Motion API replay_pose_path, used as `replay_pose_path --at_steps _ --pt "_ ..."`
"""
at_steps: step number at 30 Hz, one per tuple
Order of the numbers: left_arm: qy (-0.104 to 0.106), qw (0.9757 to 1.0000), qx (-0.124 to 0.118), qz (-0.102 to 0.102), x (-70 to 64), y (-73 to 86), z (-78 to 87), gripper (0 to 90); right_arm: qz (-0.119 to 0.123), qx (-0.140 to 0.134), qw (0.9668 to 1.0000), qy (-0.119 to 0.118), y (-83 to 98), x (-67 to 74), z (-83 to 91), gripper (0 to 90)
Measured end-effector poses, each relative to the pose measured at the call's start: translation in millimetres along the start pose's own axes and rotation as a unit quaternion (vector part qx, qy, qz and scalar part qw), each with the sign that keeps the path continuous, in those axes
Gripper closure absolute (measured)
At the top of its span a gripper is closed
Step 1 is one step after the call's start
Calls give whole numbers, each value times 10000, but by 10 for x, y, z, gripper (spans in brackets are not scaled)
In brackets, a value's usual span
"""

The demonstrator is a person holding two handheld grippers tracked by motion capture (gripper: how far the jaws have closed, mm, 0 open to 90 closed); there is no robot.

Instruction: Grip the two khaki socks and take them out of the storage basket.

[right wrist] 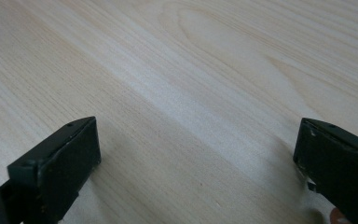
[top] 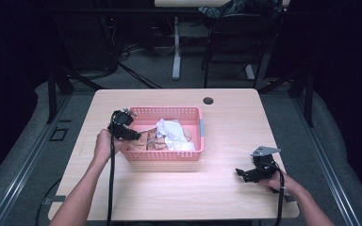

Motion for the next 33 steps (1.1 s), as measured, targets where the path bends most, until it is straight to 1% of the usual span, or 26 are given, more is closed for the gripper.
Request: replay_pose_path --at_steps 1,3,5,8,12,13,14,20,22,28,31,33 --pt "-1 10000 2 -9 0 0 2 763 0 0 10000 0 0 0 0 0" --pt "-21 10000 -16 -20 6 -2 16 793 0 -2 10000 -1 0 0 0 0" --pt "7 10000 -59 0 10 -12 31 827 0 0 10000 -1 0 0 0 0" --pt "-10 9999 -146 14 12 -43 84 840 0 -1 10000 -1 0 0 0 0" --pt "-35 9996 -262 -29 -7 -97 184 849 0 0 10000 -1 0 0 0 0" --pt "-84 9996 -278 -58 -8 -107 203 851 0 0 10000 -1 0 0 0 0" --pt "-60 9995 -296 -62 -14 -120 226 852 1 1 10000 0 0 0 0 0" --pt "-48 9994 -325 -112 -41 -176 306 853 1 1 10000 -2 0 0 0 0" --pt "-79 9993 -333 -145 -46 -191 323 853 2 -1 10000 -1 0 0 0 0" --pt "-28 9995 -275 -125 -44 -224 376 852 7 -6 10000 0 0 0 -1 0" --pt "-64 9995 -247 -165 -37 -254 420 852 1 0 10000 0 0 0 0 0" --pt "-40 9996 -228 -167 -38 -277 452 851 8 -6 10000 0 0 0 0 0"
Point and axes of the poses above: each handheld gripper's, and its own axes: z roughly backward along the jaws, y roughly out of its underside, x roughly to its left, the point moved 7 cm from there along -z, roughly forward along the jaws, and after that the axes turned 9 degrees about z, right-handed, at the moved point
